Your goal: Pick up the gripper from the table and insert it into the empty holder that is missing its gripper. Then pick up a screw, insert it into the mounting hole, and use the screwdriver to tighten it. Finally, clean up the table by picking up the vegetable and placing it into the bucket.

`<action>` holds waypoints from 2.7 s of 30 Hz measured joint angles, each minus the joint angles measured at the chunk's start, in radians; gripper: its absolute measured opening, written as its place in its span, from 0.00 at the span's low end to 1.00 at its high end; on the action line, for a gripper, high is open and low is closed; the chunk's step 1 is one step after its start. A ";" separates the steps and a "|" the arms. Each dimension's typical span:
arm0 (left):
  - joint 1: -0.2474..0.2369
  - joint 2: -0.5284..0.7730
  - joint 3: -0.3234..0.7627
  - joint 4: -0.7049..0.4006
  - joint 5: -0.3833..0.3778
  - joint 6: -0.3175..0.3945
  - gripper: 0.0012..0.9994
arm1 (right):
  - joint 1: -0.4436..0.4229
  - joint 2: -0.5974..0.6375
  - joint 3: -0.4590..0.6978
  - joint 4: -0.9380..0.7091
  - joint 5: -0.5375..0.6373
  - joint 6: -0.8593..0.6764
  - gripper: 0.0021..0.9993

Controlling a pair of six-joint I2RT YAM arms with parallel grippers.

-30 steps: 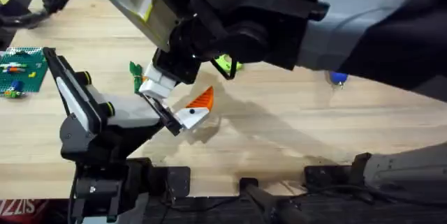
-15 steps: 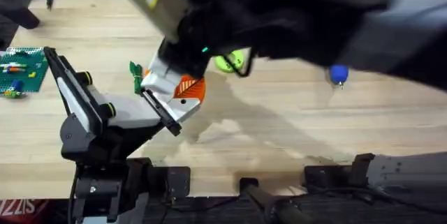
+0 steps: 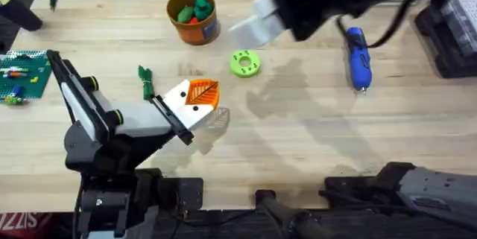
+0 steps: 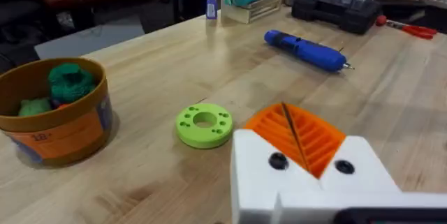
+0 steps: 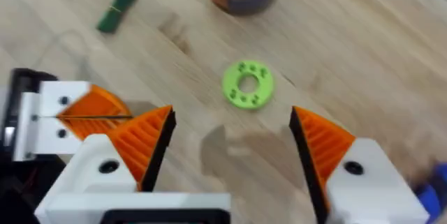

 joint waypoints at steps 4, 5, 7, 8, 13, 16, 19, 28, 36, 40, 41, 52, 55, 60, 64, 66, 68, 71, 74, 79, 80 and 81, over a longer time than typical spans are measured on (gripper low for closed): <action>0.000 0.000 0.000 0.000 0.000 0.000 0.01 | -0.125 -0.008 0.000 -0.104 0.000 0.027 0.99; 0.000 0.000 0.000 0.000 0.000 0.000 0.01 | -0.163 -0.007 0.000 -0.124 0.000 0.030 0.99; 0.000 0.000 0.000 0.000 0.000 0.000 0.01 | -0.241 -0.006 0.000 -0.152 0.000 0.035 0.99; 0.000 0.000 0.000 0.000 0.000 0.000 0.01 | -0.283 -0.005 0.000 -0.163 0.000 0.035 0.99; 0.000 0.000 0.000 0.000 0.000 0.000 0.01 | -0.497 0.002 0.000 -0.206 -0.016 0.027 0.99; 0.000 0.000 0.000 0.000 0.000 0.000 0.01 | -0.602 0.027 0.000 -0.240 -0.039 0.007 0.99; 0.000 0.000 0.000 0.000 0.000 0.000 0.01 | -0.685 0.071 0.000 -0.270 -0.050 -0.011 0.99; 0.000 0.000 0.000 0.000 0.000 0.000 0.01 | -0.809 0.128 -0.133 -0.155 -0.059 -0.035 0.99; 0.000 0.000 0.000 0.000 -0.001 0.000 0.01 | -0.875 0.171 -0.315 0.111 -0.065 -0.104 0.99; 0.000 0.000 0.000 0.000 -0.001 0.000 0.01 | -0.889 0.239 -0.316 0.185 -0.065 -0.138 0.99; 0.000 0.000 0.000 0.000 -0.001 0.000 0.01 | -0.891 0.256 -0.316 0.196 -0.066 -0.141 0.99; 0.000 0.000 0.000 0.000 -0.001 0.000 0.01 | -0.894 0.411 -0.318 0.297 -0.067 -0.158 0.99; 0.000 0.000 0.000 0.000 -0.001 0.000 0.01 | -0.894 0.447 -0.319 0.335 -0.066 -0.158 0.99; 0.000 0.000 0.000 0.000 -0.001 0.000 0.01 | -0.895 0.453 -0.319 0.337 -0.064 -0.158 0.99; 0.000 0.000 0.000 0.000 -0.001 0.000 0.01 | -0.895 0.458 -0.317 0.338 -0.060 -0.158 0.99; 0.000 0.000 0.000 0.000 -0.001 0.000 0.01 | -0.895 0.461 -0.315 0.338 -0.057 -0.158 0.99; 0.000 0.000 0.000 0.000 -0.001 0.000 0.01 | -0.894 0.461 -0.315 0.337 -0.056 -0.160 0.97; 0.000 0.000 0.000 0.000 -0.001 0.000 0.01 | -0.900 0.463 -0.314 0.341 -0.033 -0.167 0.69; 0.000 0.000 0.000 0.000 -0.001 0.000 0.01 | -0.910 0.466 -0.312 0.349 -0.026 -0.166 0.35; 0.000 0.000 0.000 0.000 -0.001 0.000 0.01 | -0.909 0.472 -0.306 0.364 -0.020 -0.176 0.03; 0.000 0.000 0.000 0.000 -0.001 0.000 0.01 | -0.909 0.472 -0.306 0.361 -0.020 -0.176 0.03; 0.000 0.000 0.000 0.000 -0.001 0.000 0.01 | -0.909 0.472 -0.304 0.357 -0.020 -0.176 0.03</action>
